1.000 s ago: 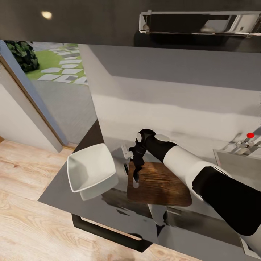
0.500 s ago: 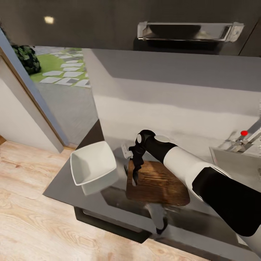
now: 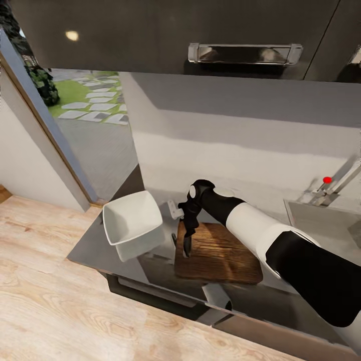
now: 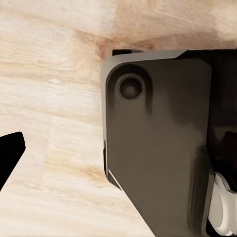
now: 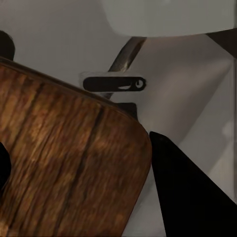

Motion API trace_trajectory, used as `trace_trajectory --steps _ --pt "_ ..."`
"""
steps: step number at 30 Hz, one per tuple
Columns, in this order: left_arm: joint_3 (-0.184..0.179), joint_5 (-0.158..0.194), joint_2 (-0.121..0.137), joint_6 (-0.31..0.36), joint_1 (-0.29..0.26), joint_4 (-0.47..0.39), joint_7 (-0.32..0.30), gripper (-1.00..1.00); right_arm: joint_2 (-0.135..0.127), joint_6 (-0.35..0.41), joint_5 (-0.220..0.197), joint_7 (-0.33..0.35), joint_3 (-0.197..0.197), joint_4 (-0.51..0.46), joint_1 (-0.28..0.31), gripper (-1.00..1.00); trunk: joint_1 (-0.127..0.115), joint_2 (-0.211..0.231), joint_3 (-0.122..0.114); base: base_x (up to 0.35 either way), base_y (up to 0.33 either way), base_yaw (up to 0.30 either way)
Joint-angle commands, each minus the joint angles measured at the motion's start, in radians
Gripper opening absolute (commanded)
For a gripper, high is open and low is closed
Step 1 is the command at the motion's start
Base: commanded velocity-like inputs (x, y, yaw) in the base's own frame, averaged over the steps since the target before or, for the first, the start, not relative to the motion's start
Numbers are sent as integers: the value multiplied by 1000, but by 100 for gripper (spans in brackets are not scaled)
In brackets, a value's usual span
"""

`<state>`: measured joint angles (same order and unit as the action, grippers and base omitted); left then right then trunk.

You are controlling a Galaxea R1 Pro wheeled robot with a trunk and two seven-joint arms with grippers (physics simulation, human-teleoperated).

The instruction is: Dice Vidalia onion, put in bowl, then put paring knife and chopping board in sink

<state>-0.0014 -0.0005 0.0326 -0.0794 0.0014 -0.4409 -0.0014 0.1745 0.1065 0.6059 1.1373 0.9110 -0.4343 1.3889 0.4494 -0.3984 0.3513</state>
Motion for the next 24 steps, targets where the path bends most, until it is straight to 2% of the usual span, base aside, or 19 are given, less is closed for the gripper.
trace_trajectory --steps 1,24 --pt "0 0 0 -2 0 -1 0 100 0 13 -2 4 2 -1 1 -100 1 -2 0 -2 0 0" --pt "0 -1 1 -2 0 -2 0 100 0 15 -2 5 2 -1 1 -100 1 -2 -37 0 0 0"
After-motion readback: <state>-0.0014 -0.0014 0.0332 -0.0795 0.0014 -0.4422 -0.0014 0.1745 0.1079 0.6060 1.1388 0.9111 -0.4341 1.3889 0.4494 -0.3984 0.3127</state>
